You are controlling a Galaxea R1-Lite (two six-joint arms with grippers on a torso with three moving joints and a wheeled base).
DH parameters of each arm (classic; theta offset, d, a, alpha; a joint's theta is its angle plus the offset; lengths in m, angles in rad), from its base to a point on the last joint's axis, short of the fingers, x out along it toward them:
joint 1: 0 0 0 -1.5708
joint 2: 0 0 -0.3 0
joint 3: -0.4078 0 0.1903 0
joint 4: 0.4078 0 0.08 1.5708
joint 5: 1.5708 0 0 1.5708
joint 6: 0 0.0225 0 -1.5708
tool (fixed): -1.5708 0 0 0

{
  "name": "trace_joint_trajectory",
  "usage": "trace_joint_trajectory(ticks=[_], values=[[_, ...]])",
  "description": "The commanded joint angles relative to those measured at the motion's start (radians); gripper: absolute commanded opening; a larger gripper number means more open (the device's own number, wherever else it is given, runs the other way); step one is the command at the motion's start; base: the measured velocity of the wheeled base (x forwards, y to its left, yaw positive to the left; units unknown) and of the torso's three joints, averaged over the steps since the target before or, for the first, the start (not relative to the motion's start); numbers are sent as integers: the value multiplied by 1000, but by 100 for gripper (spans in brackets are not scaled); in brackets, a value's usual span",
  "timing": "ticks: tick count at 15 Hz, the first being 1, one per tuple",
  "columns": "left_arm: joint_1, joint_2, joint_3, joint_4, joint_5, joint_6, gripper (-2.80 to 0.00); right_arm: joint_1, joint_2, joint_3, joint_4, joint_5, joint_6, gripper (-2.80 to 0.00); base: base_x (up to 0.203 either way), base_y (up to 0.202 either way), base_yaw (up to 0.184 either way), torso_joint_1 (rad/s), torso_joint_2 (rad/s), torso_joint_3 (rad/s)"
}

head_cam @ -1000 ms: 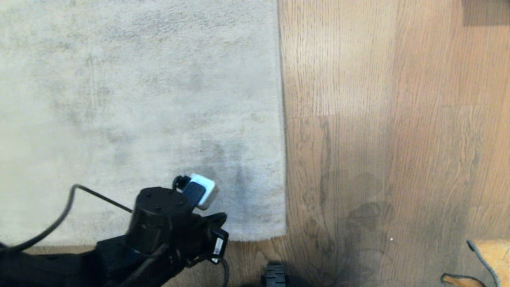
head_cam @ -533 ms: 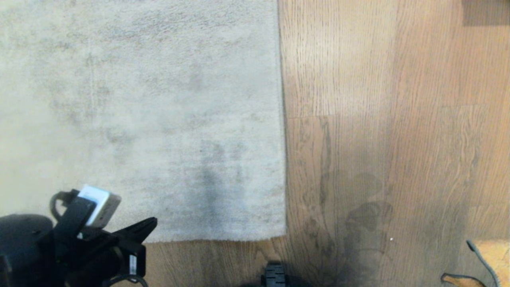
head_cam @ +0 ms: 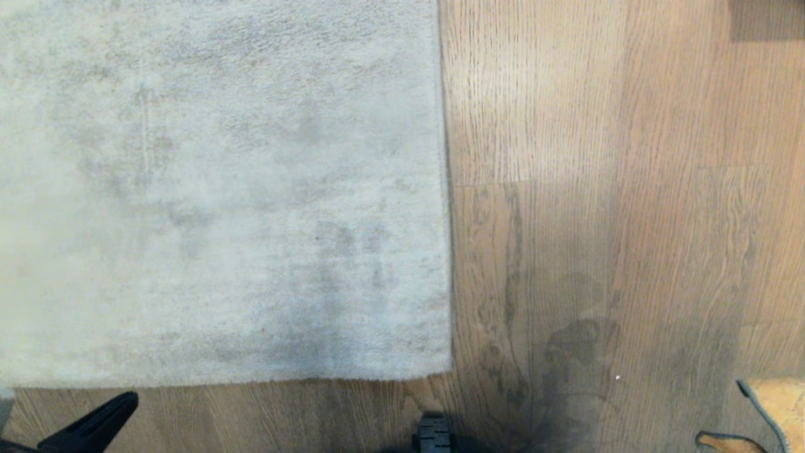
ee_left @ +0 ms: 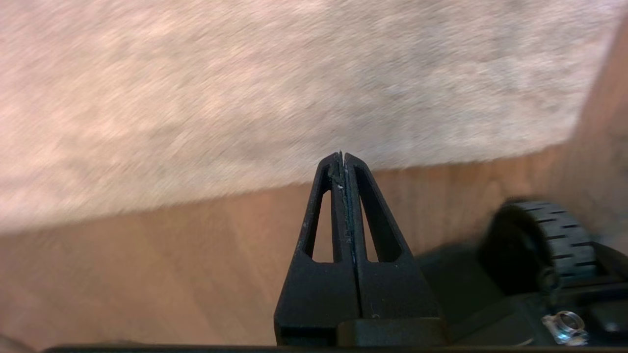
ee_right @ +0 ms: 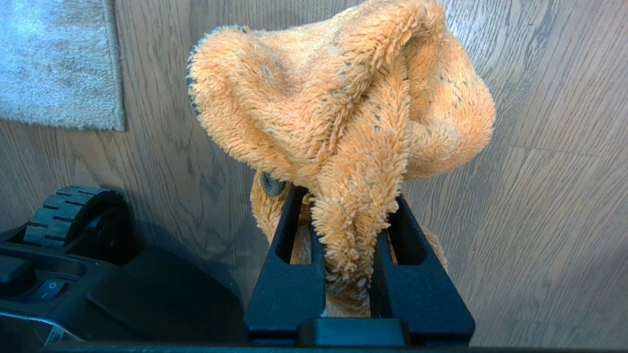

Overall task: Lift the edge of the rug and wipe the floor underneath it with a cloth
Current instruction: Put down the rag

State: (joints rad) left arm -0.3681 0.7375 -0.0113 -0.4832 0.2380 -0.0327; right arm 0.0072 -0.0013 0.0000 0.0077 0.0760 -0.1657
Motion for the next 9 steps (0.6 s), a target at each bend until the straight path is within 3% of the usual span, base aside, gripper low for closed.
trace_joint_trajectory(ticks=[1, 4, 9], values=[[86, -168, 8, 53, -29, 4, -280, 2, 1, 0, 0, 1, -1, -280, 0, 0, 0, 0, 0, 0], [207, -295, 10, 172, -170, 25, -280, 0, 1, 0, 0, 1, -1, -280, 0, 0, 0, 0, 0, 0], [251, -454, 10, 364, -235, 46, -280, 0, 1, 0, 0, 1, -1, -280, 0, 0, 0, 0, 0, 0]])
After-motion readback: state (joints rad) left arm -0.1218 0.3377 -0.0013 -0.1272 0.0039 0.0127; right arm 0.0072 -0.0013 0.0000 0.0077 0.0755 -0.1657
